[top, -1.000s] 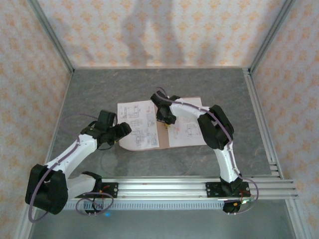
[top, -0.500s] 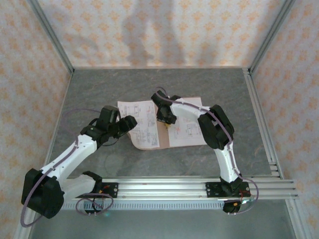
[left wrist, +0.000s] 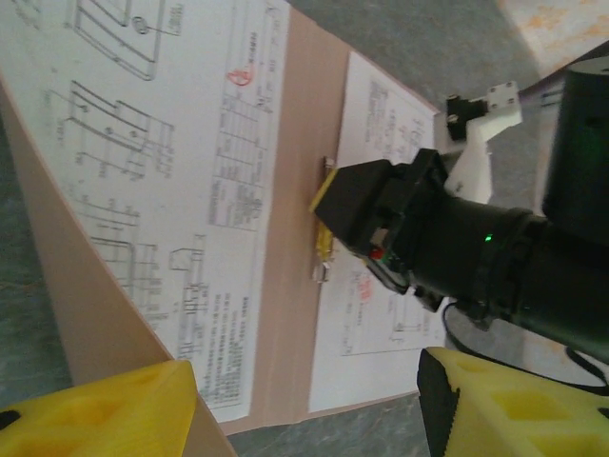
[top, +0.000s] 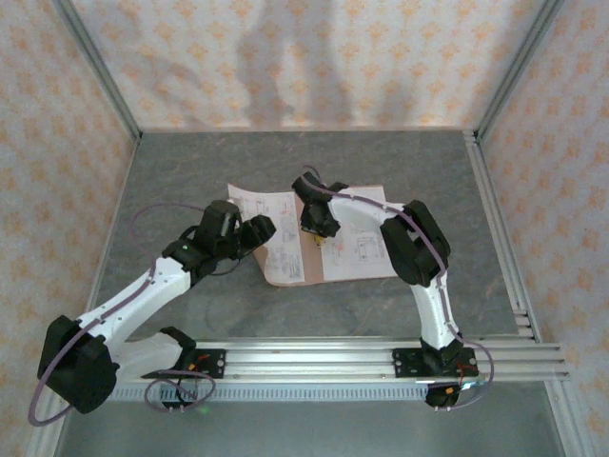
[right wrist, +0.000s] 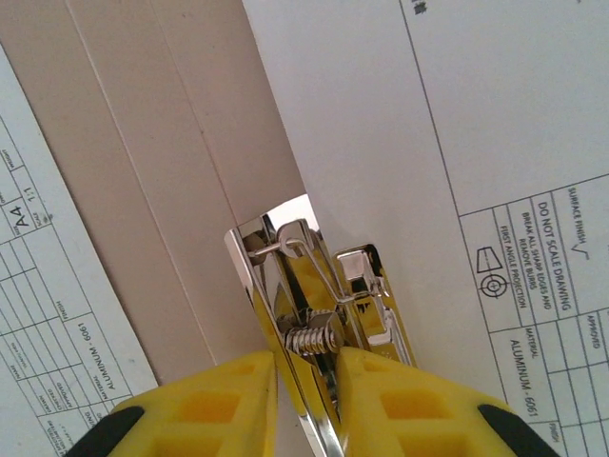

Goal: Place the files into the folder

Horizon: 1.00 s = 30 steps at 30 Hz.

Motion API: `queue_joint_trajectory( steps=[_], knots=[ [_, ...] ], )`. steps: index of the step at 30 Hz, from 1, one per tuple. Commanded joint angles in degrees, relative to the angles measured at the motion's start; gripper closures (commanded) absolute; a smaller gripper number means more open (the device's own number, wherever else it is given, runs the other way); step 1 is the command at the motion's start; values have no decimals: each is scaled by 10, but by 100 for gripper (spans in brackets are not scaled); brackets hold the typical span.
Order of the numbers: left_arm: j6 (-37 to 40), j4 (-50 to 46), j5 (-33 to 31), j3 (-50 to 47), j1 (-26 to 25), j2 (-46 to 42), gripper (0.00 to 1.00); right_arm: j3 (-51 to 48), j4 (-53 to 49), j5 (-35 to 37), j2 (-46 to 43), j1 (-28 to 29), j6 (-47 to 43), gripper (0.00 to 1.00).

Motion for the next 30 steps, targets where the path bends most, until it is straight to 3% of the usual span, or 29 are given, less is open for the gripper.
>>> queue_joint_trajectory(
  steps=[1,9,16,30],
  knots=[
    [-30,68,-1,-15,-17,15,36,-32,-4,-55,14,3,7,76],
    [-40,142,1,19,-56,64,35,-52,22,-83,6,-12,17,76],
    [-56,266,10,16,-93,123,35,-79,54,-112,-8,-29,24,76],
    [-52,398,35,49,-139,226,36,-123,130,-227,-71,-88,27,76]
  ],
)
